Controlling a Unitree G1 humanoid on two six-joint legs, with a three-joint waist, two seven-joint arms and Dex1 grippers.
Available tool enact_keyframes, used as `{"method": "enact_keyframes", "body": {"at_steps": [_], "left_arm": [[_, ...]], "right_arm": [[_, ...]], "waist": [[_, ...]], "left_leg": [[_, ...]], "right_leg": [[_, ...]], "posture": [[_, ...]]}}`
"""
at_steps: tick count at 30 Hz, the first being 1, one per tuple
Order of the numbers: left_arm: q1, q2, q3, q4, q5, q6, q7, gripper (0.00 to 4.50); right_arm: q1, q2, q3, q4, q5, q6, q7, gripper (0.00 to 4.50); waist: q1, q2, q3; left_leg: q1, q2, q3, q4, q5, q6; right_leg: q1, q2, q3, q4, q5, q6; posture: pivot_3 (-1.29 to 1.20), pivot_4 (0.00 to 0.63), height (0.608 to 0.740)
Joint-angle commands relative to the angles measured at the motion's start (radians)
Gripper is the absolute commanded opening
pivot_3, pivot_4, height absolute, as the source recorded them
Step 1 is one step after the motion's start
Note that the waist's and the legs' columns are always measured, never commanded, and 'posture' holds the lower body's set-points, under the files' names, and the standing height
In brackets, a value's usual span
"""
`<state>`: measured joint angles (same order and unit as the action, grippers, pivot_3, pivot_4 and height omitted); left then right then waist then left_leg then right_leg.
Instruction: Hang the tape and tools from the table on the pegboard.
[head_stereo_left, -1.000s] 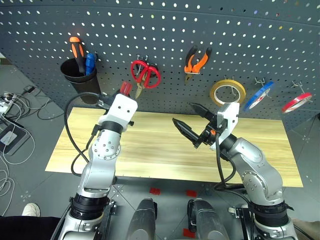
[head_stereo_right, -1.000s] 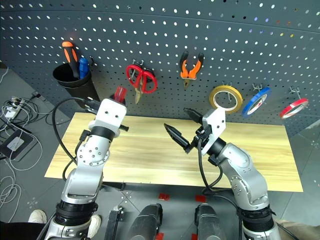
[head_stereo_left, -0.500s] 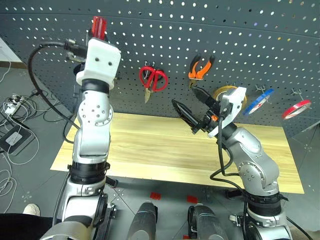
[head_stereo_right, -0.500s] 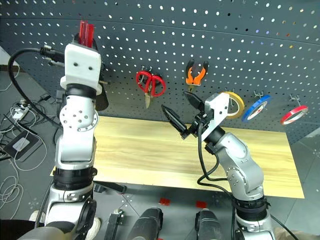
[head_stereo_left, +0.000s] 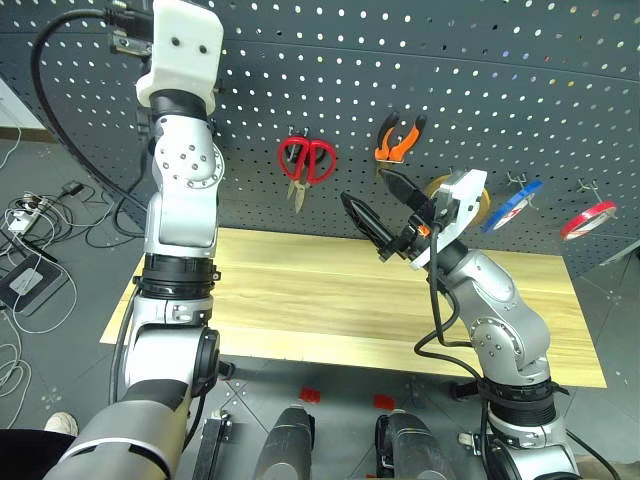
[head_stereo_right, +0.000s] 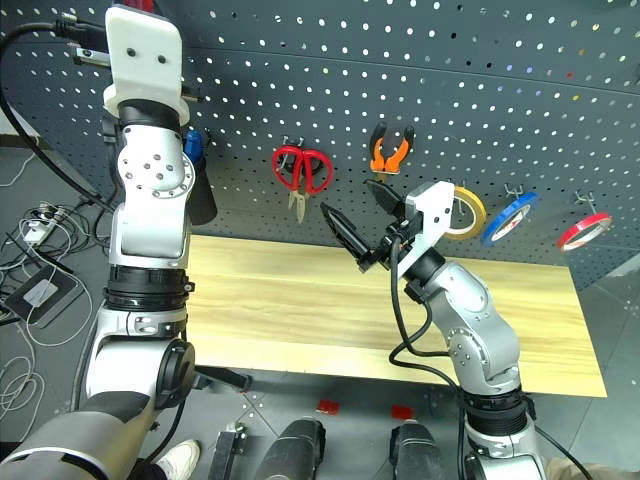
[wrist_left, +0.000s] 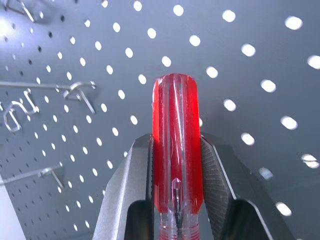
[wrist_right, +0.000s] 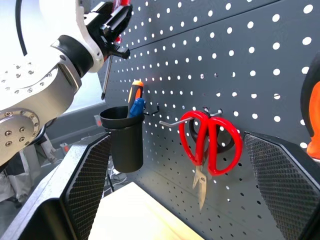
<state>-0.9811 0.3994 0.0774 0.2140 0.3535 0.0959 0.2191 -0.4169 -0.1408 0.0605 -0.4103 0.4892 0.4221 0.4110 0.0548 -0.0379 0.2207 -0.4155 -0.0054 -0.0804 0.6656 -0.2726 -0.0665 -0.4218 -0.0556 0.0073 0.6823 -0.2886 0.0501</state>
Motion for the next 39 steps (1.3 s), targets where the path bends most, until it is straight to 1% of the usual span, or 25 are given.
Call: {"method": "enact_keyframes", "body": {"at_steps": [1, 7, 16, 18, 20, 28, 34, 35, 39], "left_arm": [[-0.023, 0.017, 0.032, 0.052, -0.017, -0.038, 0.032, 0.92], [-0.024, 0.005, 0.032, 0.119, -0.03, -0.063, 0.066, 0.92], [0.042, -0.007, 0.054, 0.084, -0.066, -0.024, 0.071, 0.92], [0.047, -0.009, 0.064, 0.077, -0.082, -0.014, 0.067, 1.64], [0.05, -0.005, 0.069, 0.068, -0.088, -0.01, 0.064, 2.11], [0.064, -0.009, 0.075, 0.028, -0.095, 0.009, 0.066, 4.46], [0.08, -0.015, 0.073, -0.013, -0.105, 0.032, 0.049, 4.46], [0.086, -0.017, 0.073, -0.028, -0.108, 0.039, 0.043, 4.46], [0.13, -0.023, 0.068, -0.146, -0.119, 0.112, -0.009, 4.46]], "right_arm": [[-0.03, 0.003, -0.001, -0.042, -0.007, -0.004, -0.022, 4.5], [-0.042, -0.009, -0.001, -0.043, -0.013, 0.006, -0.042, 4.5], [-0.015, -0.025, 0.006, -0.055, -0.018, 0.005, -0.052, 4.5], [-0.01, -0.029, 0.008, -0.052, -0.021, 0.002, -0.048, 4.5], [-0.007, -0.032, 0.004, -0.051, -0.021, 0.002, -0.046, 4.5], [-0.018, -0.038, -0.001, -0.032, -0.017, -0.002, -0.038, 4.5], [-0.005, -0.037, 0.001, -0.022, -0.022, -0.016, -0.028, 4.5], [-0.001, -0.037, 0.002, -0.023, -0.023, -0.018, -0.027, 4.5], [0.014, -0.047, -0.002, -0.05, -0.037, -0.017, -0.035, 4.5]], "waist": [[-0.002, 0.0, 0.0], [-0.002, 0.0, 0.0], [-0.009, 0.0, -0.001], [-0.009, 0.0, -0.001], [-0.008, 0.0, -0.001], [-0.008, 0.0, -0.001], [-0.008, 0.0, -0.001], [-0.008, 0.0, -0.001], [-0.008, 0.0, -0.001]], "left_leg": [[0.0, 0.0, 0.0, 0.0, 0.0, 0.0], [0.0, 0.0, 0.0, 0.001, 0.0, 0.0], [0.0, 0.0, 0.0, 0.001, 0.0, 0.0], [0.0, 0.0, 0.0, 0.001, 0.0, 0.0], [0.0, 0.0, 0.0, 0.001, 0.0, 0.0], [0.0, 0.0, 0.0, 0.001, 0.0, 0.0], [0.0, 0.0, 0.0, 0.002, 0.0, 0.0], [0.0, 0.0, 0.0, 0.002, 0.0, 0.0], [0.0, 0.0, 0.0, 0.003, 0.0, 0.0]], "right_leg": [[0.0, 0.0, 0.0, 0.0, 0.0, 0.0], [0.0, 0.0, 0.0, 0.0, 0.0, 0.0], [0.0, 0.0, 0.0, 0.001, 0.0, 0.0], [0.0, 0.0, 0.0, 0.001, 0.0, 0.0], [0.0, 0.0, 0.0, 0.001, 0.0, 0.0], [0.0, 0.0, 0.0, 0.002, 0.0, 0.0], [0.0, 0.0, 0.0, 0.003, 0.0, 0.0], [0.0, 0.0, 0.0, 0.007, 0.0, 0.0], [0.0, 0.0, 0.0, 0.008, 0.0, 0.0]], "posture": [[0.17, 0.153, 0.74], [0.16, 0.156, 0.74], [0.15, 0.16, 0.74], [0.15, 0.166, 0.74], [0.15, 0.164, 0.74], [0.16, 0.17, 0.74], [0.17, 0.177, 0.74], [0.17, 0.177, 0.74], [0.17, 0.176, 0.74]]}}
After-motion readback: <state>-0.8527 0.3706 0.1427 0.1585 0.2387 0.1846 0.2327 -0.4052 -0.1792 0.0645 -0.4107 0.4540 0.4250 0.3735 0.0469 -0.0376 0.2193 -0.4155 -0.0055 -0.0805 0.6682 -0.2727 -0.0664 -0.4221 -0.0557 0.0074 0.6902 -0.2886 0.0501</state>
